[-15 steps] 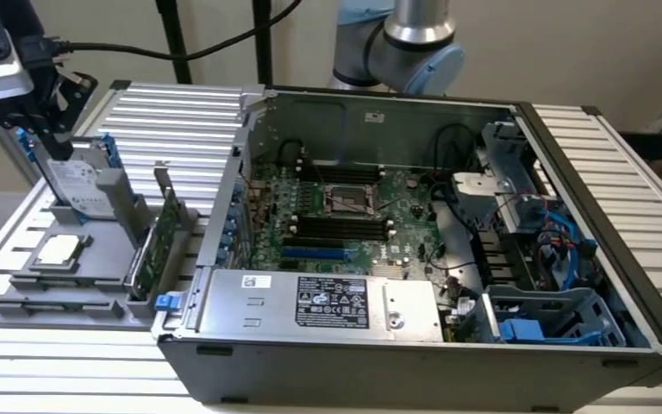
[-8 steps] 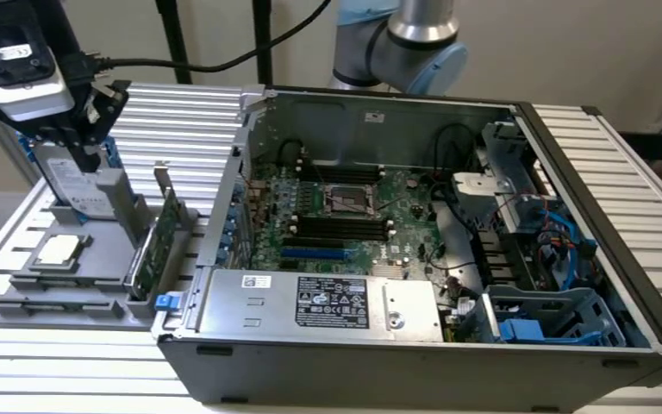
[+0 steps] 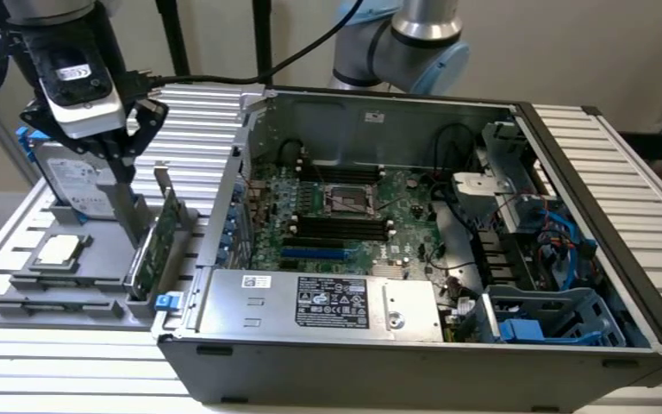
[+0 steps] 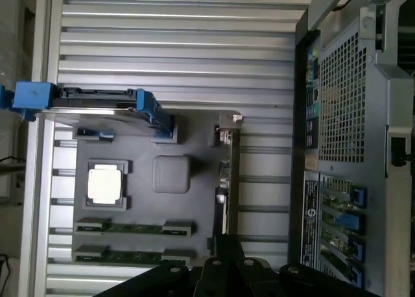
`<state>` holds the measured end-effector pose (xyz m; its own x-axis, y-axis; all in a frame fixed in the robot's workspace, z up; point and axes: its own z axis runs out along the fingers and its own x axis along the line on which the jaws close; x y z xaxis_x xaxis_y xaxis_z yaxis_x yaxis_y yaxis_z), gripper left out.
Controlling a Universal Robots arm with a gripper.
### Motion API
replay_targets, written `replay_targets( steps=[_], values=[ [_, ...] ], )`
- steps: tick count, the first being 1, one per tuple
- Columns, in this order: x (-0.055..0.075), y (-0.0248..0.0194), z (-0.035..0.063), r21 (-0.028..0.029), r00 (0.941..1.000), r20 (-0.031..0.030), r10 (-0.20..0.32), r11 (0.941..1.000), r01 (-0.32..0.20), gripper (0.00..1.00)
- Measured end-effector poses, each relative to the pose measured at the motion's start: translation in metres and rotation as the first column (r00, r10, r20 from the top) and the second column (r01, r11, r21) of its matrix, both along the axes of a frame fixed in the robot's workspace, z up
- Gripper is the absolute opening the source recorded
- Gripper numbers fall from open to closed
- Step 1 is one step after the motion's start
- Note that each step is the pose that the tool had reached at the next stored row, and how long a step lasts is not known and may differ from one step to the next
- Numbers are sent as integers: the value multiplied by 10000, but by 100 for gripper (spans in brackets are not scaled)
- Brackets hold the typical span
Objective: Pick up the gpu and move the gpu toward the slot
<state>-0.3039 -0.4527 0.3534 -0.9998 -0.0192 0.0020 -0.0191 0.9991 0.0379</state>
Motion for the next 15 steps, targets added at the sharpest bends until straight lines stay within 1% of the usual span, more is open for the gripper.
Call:
replay_targets(
  steps=[1,3,7,8,11,12,14,15],
  values=[
    [6,0,-19,1,10000,4,0,10000,0,11],
    [7,0,-30,-22,10000,2,-2,10000,2,11],
    [7,0,-33,-24,10000,1,-1,10000,1,11],
    [7,0,-33,-24,10000,2,-1,10000,1,12],
    [7,0,-34,-24,10000,2,-1,10000,1,30],
    [7,0,-34,-26,10000,2,-1,10000,1,30],
    [8,0,-37,-38,10000,4,0,10000,0,42],
    [8,0,-40,-50,10000,3,0,10000,0,42]
  ],
)
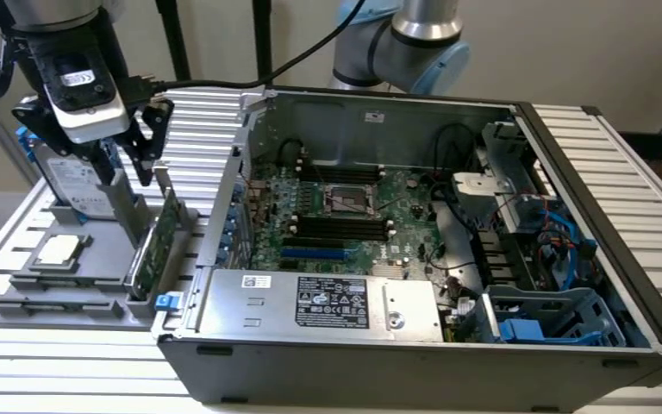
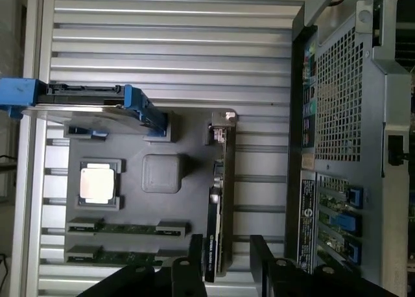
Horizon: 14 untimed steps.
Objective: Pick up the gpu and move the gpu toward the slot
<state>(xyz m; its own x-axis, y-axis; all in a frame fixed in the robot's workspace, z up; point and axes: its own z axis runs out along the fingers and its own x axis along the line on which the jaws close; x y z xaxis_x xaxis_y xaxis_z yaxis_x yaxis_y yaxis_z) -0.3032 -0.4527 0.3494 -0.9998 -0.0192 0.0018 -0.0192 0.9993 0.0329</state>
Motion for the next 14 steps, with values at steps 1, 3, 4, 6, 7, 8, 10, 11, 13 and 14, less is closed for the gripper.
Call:
replay_targets(
  steps=[1,3,4,6,7,8,10,11,13,14],
  values=[
    [0,0,-3,-13,10000,-2,-1,10000,1,47],
    [0,0,-15,-39,10000,0,-1,10000,1,54],
    [0,0,-19,-54,10000,-1,-1,10000,1,54],
    [-1,0,-21,-63,10000,-3,-1,10000,1,54],
    [-1,0,-24,-62,10000,-3,-1,10000,1,54],
    [-1,0,-33,-59,10000,2,-1,10000,1,54],
    [-1,0,-63,-61,10000,-1,-1,10000,1,54],
    [-1,0,-81,-62,10000,-2,-1,10000,1,54],
    [-1,0,-118,-61,10000,-1,0,10000,0,54],
    [-1,0,-135,-62,10000,-1,0,10000,0,54]
  ],
)
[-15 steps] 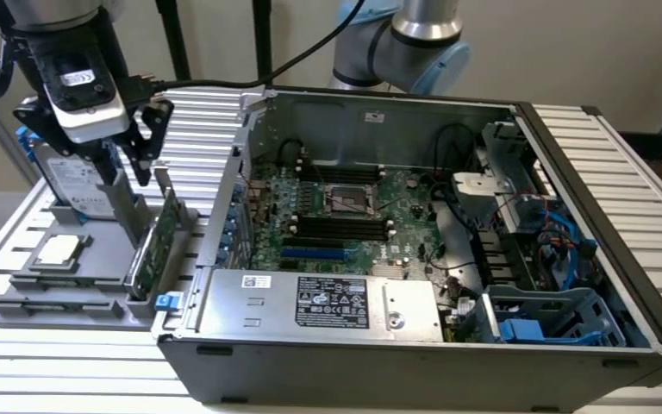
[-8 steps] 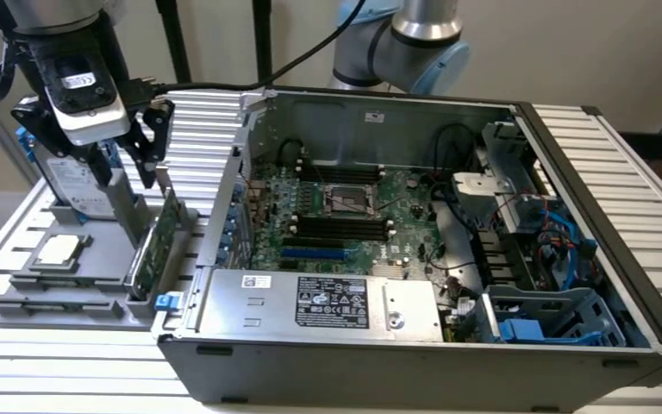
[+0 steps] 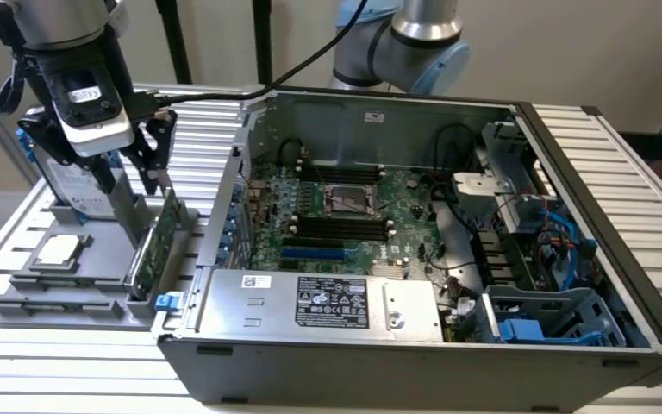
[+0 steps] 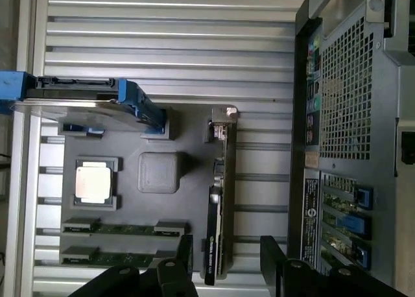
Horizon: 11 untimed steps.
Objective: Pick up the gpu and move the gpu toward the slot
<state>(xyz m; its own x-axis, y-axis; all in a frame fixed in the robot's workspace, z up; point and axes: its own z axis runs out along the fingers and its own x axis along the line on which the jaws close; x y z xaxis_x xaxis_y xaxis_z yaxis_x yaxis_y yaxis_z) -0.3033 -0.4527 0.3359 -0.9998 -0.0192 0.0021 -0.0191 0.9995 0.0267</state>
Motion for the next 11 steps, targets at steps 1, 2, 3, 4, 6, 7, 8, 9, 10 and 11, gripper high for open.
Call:
replay_targets(
  steps=[1,2,3,4,6,7,8,9,10,11],
  values=[
    [0,0,-18,0,10000,0,0,10000,0,54],
    [0,0,-36,0,10000,1,-1,10000,1,54],
    [0,0,-54,0,10000,0,0,10000,0,54],
    [-1,0,-74,0,10000,1,-1,10000,1,54],
    [-3,0,-109,-1,10000,-1,-1,10000,1,54],
    [-4,0,-128,1,10000,1,0,10000,0,54],
    [-5,0,-146,0,10000,1,1,10000,-1,54],
    [-6,0,-164,0,10000,0,1,10000,-1,54],
    [-9,0,-182,-1,10000,0,1,10000,-1,54],
    [-12,0,-200,0,10000,0,1,10000,-1,54]
  ],
)
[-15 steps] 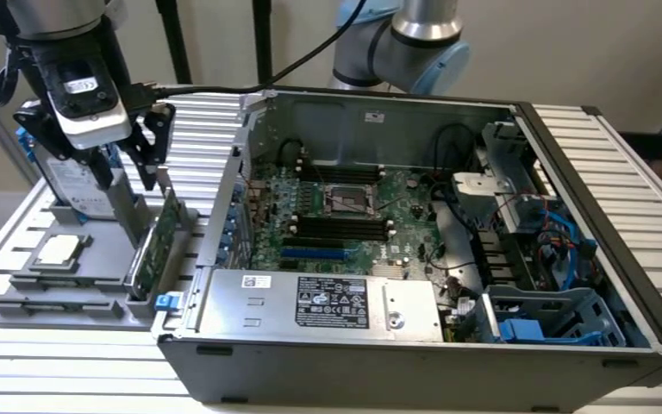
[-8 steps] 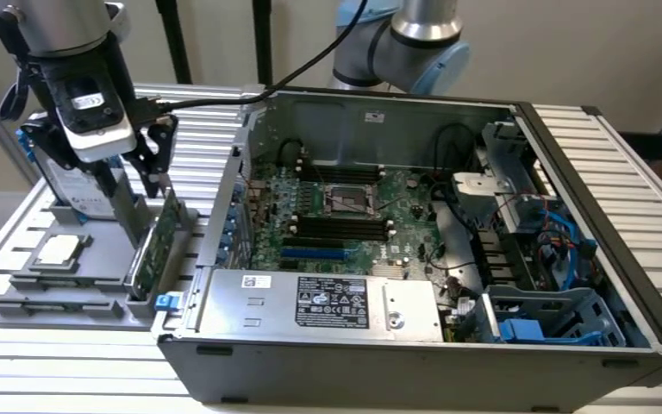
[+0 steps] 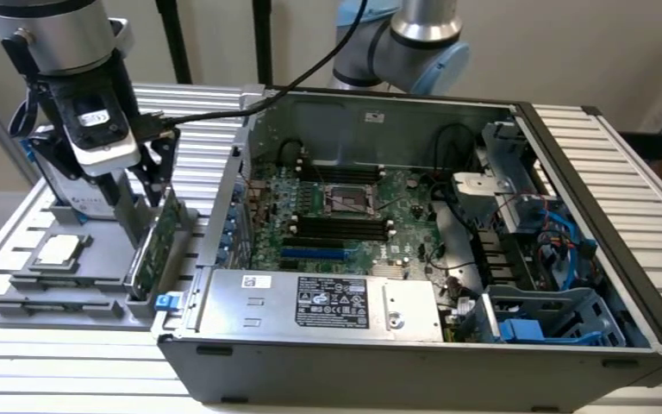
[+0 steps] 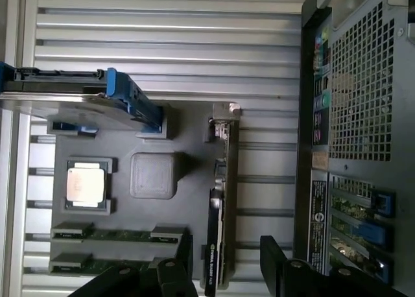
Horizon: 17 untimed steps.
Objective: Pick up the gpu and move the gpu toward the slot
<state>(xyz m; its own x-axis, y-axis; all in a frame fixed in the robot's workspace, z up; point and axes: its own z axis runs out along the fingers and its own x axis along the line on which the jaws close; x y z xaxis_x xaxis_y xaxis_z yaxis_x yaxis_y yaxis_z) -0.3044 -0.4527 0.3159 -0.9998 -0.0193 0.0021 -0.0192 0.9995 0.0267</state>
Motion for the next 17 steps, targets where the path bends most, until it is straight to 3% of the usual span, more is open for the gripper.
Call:
replay_targets(
  steps=[17],
  values=[
    [-56,0,-309,1,10000,1,0,10000,0,54]
  ],
)
